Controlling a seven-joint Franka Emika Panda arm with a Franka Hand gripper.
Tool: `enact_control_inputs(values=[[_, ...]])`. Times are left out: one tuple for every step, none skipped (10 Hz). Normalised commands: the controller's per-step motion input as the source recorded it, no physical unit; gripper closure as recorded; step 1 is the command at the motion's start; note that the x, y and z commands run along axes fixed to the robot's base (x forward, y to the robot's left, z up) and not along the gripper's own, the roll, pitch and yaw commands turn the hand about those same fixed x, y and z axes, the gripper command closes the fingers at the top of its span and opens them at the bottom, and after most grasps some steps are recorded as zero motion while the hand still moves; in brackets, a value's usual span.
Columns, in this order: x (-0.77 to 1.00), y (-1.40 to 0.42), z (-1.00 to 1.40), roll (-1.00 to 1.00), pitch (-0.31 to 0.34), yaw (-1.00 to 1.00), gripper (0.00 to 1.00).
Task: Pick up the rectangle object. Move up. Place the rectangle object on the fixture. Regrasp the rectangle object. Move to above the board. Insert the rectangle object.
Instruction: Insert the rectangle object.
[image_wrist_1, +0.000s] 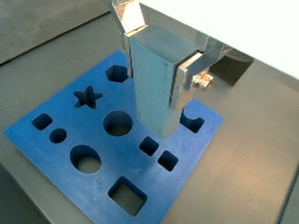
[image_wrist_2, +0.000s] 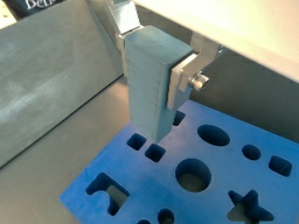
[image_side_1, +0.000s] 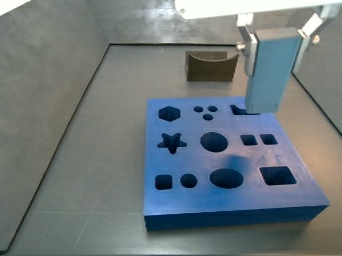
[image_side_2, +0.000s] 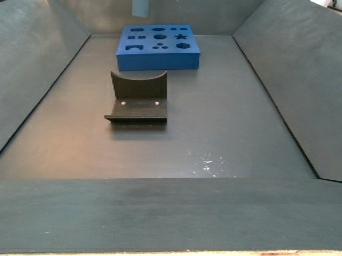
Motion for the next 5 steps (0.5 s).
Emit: enact_control_inputs(values=[[-0.19,0.00,0.17,0.21,-1.000,-0.06,1.00],[-0.19,0.00,0.17,0.23,-1.000,-0.07,1.00],[-0.20,0.00,0.17,0.24,-1.000,-0.06,1.00],[-0.28,0.03,0.00,0.01,-0.751,0.00,1.00],[0.00,0.00,0.00,-0.04,0.086,0.00,1.00]])
